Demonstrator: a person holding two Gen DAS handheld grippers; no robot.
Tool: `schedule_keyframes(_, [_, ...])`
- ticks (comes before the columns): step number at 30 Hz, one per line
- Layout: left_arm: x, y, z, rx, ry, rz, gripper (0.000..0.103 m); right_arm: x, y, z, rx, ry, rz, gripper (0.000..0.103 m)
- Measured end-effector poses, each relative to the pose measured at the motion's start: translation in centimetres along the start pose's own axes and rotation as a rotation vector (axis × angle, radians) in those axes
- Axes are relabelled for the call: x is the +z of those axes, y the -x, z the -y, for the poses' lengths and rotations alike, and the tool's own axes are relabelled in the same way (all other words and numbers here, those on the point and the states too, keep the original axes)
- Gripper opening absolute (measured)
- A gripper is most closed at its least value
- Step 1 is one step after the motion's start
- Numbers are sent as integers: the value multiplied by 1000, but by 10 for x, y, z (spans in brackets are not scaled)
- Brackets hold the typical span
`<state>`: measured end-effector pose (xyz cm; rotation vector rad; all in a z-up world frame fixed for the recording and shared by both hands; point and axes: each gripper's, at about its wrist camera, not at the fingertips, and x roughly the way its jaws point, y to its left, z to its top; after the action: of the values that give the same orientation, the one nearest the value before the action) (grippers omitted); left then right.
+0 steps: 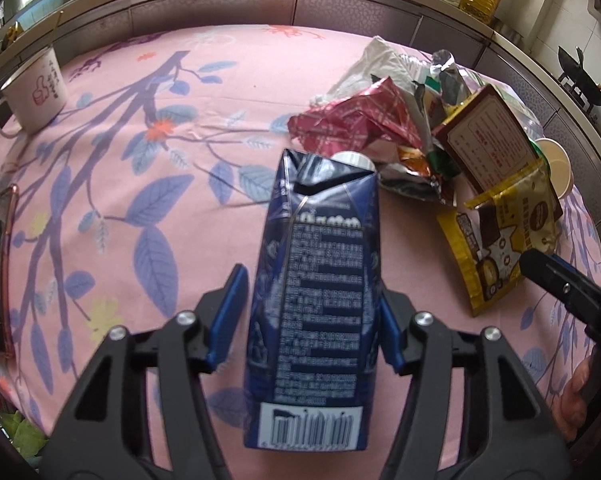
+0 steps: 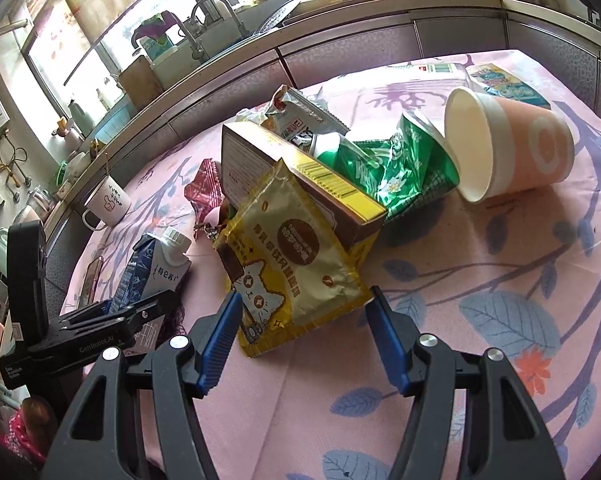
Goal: Collect trash
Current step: 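Grasp the blue milk carton with the left gripper while the right grasps the yellow snack bag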
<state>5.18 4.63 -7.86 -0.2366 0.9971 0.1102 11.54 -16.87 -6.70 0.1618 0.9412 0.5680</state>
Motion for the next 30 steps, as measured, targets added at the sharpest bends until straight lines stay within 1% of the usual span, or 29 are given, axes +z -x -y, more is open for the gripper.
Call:
schedule_keyframes(2, [0,0,2,11,-3,-1,59,2,-1,1,19,-18,-4,60])
schedule_keyframes(3, [0,0,3,15,-3,-2,59,2,-2,2,34,-22,-10,54])
schedule_keyframes(4, [0,0,3,19,-3,-3,59,1,-2,2,42,-21,-18,51])
schedule_keyframes(5, [0,0,3,22,-2,-3,59,-1,-3,1,46,-17,-26,42])
schedule_keyframes(6, [0,0,3,27,-1,-4,62,-3,-3,0,52,-12,-32,32])
schedule_keyframes(8, [1,0,2,40,1,0,66,-8,-2,-4,76,-6,-41,25])
schedule_keyframes(9, [1,0,1,44,2,2,67,-10,0,-5,81,4,-40,22])
schedule_keyframes(13, [2,0,0,48,3,3,68,-17,9,-11,82,48,-21,21])
schedule_keyframes(16, [3,-1,0,50,2,1,69,-18,11,-9,91,39,-12,22])
schedule_keyframes(17, [3,-1,-1,49,1,1,69,-18,11,-7,93,28,-15,22])
schedule_keyframes(19, [3,-1,-1,51,-1,2,69,-19,9,0,106,-5,-27,29])
schedule_keyframes(20, [3,-1,-1,51,-1,2,69,-20,8,4,122,-30,-32,39])
schedule_keyframes(21, [3,-1,-1,52,-1,2,70,-21,7,10,140,-59,-32,53])
schedule_keyframes(23, [3,-1,-1,53,0,4,71,-23,9,21,172,-119,-21,67])
schedule_keyframes(24, [2,-1,-1,54,1,5,72,-23,12,25,179,-140,-9,69])
schedule_keyframes(26, [2,-2,-2,50,3,3,72,-23,16,29,165,-156,5,71])
schedule_keyframes(30, [1,-4,-4,50,0,1,73,-22,17,30,163,-153,1,71])
